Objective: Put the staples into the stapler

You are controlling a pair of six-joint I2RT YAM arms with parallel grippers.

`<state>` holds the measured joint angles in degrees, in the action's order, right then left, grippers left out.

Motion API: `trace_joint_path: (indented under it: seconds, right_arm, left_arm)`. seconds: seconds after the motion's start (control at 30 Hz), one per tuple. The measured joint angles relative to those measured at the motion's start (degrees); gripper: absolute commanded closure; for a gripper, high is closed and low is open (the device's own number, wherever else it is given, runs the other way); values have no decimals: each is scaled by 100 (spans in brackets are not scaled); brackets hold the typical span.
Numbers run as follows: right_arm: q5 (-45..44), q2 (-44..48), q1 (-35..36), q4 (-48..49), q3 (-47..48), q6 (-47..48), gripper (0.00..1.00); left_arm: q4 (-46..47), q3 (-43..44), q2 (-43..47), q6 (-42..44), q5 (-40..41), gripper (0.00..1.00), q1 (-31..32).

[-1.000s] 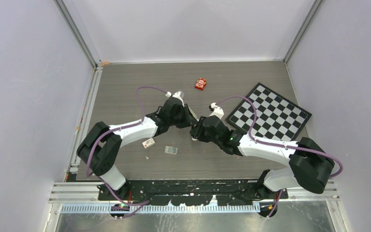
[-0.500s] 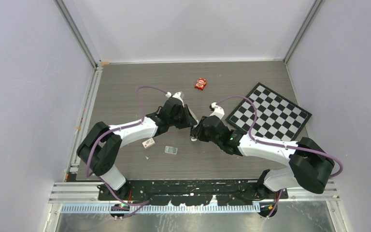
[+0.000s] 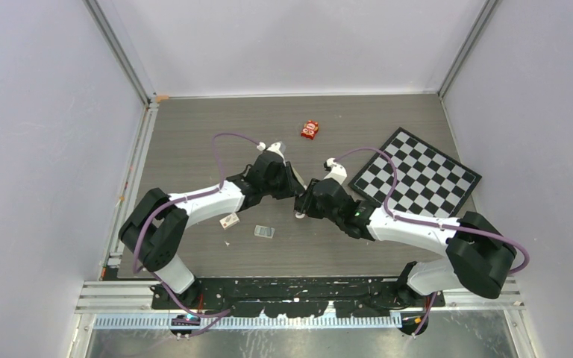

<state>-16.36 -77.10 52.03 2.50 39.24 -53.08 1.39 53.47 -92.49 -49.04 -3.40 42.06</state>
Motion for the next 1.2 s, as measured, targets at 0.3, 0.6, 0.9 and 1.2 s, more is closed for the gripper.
trace_joint_path:
  seconds: [0.3,0.6,0.9,1.2]
  right_arm:
    - [-2,-94,7,-15,11,0,68]
    - [-7,-96,11,-79,20,0,74]
    - [-9,-96,24,-46,20,0,75]
    - [-9,-48,26,-35,17,15,76]
  left_arm:
    - [-160,79,0,24,94,100,72]
    - [-275,107,7,79,190,100,116]
    - [-669,343,7,315,564,100,251]
    - [-905,470,-4,348,804,100,310]
